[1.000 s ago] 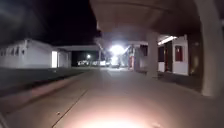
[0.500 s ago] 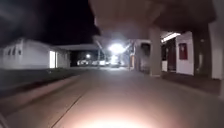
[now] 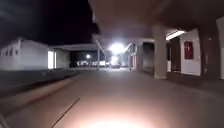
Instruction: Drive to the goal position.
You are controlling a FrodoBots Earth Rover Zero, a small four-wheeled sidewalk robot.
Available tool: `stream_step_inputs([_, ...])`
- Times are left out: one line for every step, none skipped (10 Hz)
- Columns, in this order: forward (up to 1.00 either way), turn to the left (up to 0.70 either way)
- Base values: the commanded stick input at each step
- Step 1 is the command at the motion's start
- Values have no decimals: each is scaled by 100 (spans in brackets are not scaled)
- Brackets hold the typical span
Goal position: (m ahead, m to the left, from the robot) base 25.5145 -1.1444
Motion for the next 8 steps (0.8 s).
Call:
stream_step_inputs([100,-4])
stream_step_inputs([100,-4])
stream_step_inputs([100,-4])
stream_step_inputs([100,-4])
stream_step_inputs([100,-4])
stream_step_inputs([100,-4])
stream_step_inputs([100,-4])
stream_step_inputs([100,-4])
